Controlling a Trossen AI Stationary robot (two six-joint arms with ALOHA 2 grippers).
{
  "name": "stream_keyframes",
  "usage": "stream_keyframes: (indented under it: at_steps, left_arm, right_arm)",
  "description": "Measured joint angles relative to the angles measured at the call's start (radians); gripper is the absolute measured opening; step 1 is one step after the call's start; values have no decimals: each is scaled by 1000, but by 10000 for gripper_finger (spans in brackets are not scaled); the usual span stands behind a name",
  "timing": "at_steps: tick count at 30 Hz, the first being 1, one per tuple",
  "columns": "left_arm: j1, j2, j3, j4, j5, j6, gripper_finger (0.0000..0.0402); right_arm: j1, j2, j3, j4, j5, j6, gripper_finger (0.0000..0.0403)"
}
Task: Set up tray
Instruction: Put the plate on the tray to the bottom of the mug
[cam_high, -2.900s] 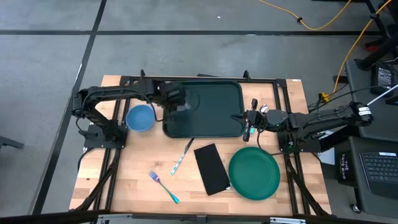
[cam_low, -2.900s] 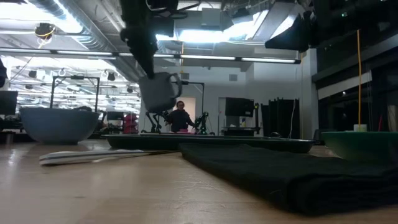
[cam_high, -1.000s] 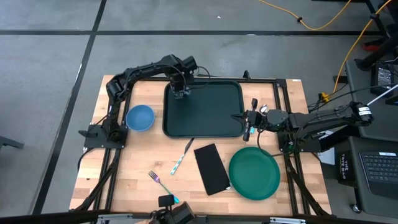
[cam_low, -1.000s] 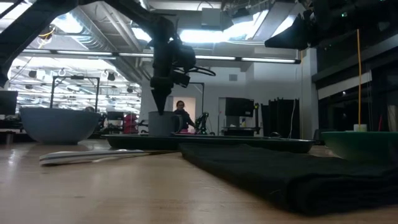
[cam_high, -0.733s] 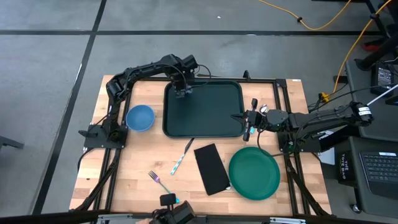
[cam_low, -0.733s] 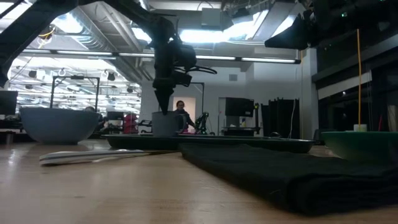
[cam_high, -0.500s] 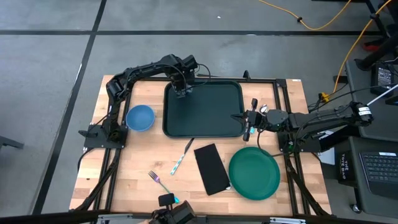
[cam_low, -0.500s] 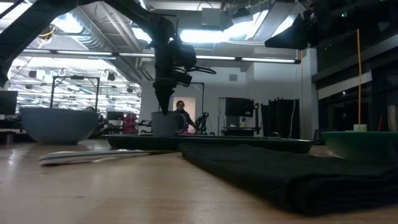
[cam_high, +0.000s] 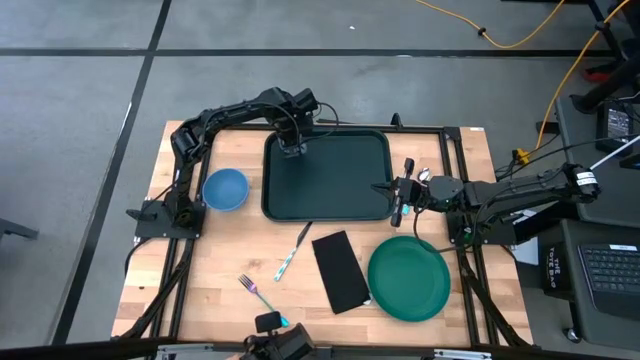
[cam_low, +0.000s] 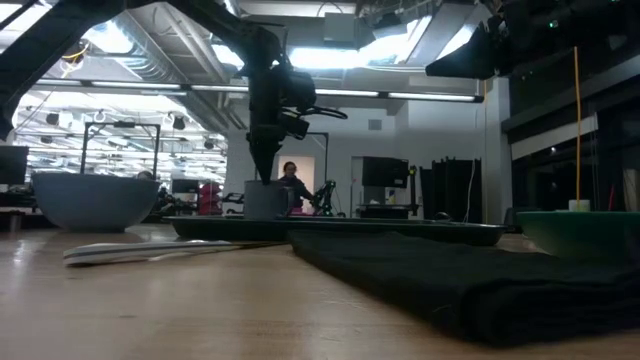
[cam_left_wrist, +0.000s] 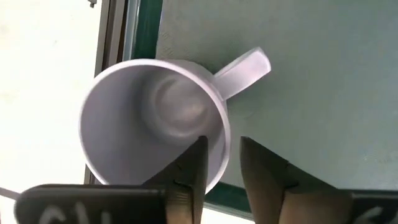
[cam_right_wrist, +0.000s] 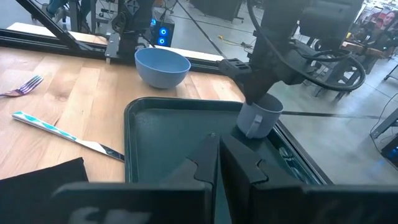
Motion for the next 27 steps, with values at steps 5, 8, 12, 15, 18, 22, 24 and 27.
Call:
stream_keyframes:
  at_steps: [5, 8, 12, 15, 18, 22, 24, 27]
  left_arm:
    - [-1, 0, 0, 1, 0, -3, 113]
    - [-1, 0, 0, 29, 0, -3, 122]
    - [-1, 0, 2, 65, 0, -2, 130]
    - [-1, 0, 31, 66, 0, -5, 134]
    - [-3, 0, 76, 53, -1, -10, 136]
    - [-17, 0, 158, 3, -1, -9, 135]
    - [-29, 0, 206, -50, -2, 3, 132]
    - [-51, -9, 251, -105, -1, 43, 120]
  right_arm:
    - [0, 0, 0, 0, 0, 0, 23]
    - [0, 0, 0, 0, 0, 0, 23]
    - [0, 0, 0, 0, 0, 0, 23]
    - [0, 0, 0, 0, 0, 0, 23]
    - [0, 0, 0, 0, 0, 0, 24]
    - [0, 0, 0, 0, 0, 1, 24]
    - [0, 0, 0, 0, 0, 1, 24]
    - [0, 0, 0, 3, 0, 0, 24]
